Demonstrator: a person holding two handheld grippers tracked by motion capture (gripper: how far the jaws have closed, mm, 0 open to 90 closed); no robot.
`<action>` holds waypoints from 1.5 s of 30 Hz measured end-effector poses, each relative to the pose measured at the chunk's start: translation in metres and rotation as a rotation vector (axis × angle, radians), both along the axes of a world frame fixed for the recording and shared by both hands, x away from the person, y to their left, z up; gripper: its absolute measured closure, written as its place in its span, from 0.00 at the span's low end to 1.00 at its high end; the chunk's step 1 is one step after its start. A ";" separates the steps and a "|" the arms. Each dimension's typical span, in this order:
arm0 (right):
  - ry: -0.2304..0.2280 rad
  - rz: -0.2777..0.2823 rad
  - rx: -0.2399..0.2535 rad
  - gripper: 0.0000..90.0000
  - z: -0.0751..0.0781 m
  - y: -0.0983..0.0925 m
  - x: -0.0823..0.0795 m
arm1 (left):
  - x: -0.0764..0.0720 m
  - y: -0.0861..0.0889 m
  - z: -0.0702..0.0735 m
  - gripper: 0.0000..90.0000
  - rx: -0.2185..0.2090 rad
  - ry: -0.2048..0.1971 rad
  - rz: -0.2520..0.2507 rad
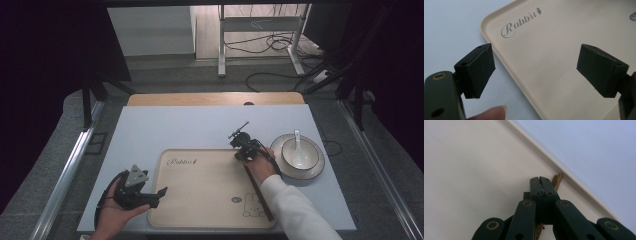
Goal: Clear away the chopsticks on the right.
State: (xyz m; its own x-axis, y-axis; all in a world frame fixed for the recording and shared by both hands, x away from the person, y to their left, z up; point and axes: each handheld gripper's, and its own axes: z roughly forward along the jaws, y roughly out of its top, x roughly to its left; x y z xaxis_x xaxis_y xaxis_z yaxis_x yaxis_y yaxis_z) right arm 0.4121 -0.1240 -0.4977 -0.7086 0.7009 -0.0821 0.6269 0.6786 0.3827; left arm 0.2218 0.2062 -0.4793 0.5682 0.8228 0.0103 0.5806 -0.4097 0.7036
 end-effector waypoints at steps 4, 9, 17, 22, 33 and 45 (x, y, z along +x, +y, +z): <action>-0.008 -0.045 -0.024 0.99 0.002 -0.018 -0.002 | 0.000 0.000 0.000 0.17 -0.001 0.000 -0.005; -0.014 -0.081 -0.040 0.99 0.004 -0.033 -0.004 | 0.001 -0.001 0.000 0.17 -0.002 0.001 -0.005; -0.045 -0.008 0.064 0.99 0.016 -0.032 -0.019 | 0.000 0.000 0.000 0.17 0.002 0.001 -0.004; -0.073 0.084 0.198 0.99 0.035 -0.041 -0.048 | -0.001 0.001 0.000 0.17 0.000 0.003 -0.001; -0.077 0.110 0.368 0.96 0.049 -0.108 -0.118 | 0.000 -0.003 -0.002 0.17 0.010 0.006 -0.004; -0.109 0.107 0.443 0.49 0.041 -0.134 -0.137 | 0.001 -0.003 -0.003 0.17 0.013 0.006 0.001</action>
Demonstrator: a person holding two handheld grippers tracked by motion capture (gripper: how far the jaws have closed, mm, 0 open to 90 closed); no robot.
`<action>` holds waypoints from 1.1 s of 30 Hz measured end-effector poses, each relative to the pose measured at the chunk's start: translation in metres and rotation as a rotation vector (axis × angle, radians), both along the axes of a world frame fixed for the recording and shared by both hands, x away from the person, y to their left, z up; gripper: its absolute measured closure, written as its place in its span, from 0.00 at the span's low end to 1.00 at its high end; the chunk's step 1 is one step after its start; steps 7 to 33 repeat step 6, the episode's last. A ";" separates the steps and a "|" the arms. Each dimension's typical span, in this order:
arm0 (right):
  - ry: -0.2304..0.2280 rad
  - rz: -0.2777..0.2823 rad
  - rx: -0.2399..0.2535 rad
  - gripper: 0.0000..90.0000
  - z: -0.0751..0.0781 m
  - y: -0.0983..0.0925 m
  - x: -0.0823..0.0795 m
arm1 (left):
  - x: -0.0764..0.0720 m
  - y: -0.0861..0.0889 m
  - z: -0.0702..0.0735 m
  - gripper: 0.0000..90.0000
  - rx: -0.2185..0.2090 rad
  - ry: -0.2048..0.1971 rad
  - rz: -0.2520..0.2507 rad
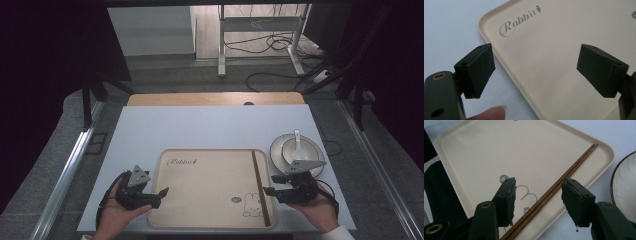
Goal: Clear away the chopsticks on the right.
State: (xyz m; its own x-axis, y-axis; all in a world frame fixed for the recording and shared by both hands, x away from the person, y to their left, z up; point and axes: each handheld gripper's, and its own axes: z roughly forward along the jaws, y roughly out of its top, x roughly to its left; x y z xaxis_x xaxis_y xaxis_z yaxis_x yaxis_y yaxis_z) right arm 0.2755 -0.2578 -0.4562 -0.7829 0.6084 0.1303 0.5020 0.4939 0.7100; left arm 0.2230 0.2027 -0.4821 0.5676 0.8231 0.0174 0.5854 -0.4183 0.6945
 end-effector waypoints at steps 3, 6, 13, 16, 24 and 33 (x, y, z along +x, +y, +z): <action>0.000 0.005 0.002 0.44 -0.001 0.001 0.000 | 0.000 0.001 0.000 0.17 0.000 -0.001 0.003; -0.008 0.008 -0.003 0.38 -0.001 0.002 0.000 | 0.000 0.002 0.000 0.17 -0.003 -0.001 0.003; -0.008 0.008 -0.003 0.38 -0.001 0.002 0.000 | 0.000 0.002 0.000 0.17 -0.003 -0.001 0.003; -0.008 0.008 -0.003 0.38 -0.001 0.002 0.000 | 0.000 0.002 0.000 0.17 -0.003 -0.001 0.003; -0.008 0.008 -0.003 0.38 -0.001 0.002 0.000 | 0.000 0.002 0.000 0.17 -0.003 -0.001 0.003; -0.008 0.008 -0.003 0.38 -0.001 0.002 0.000 | 0.000 0.002 0.000 0.17 -0.003 -0.001 0.003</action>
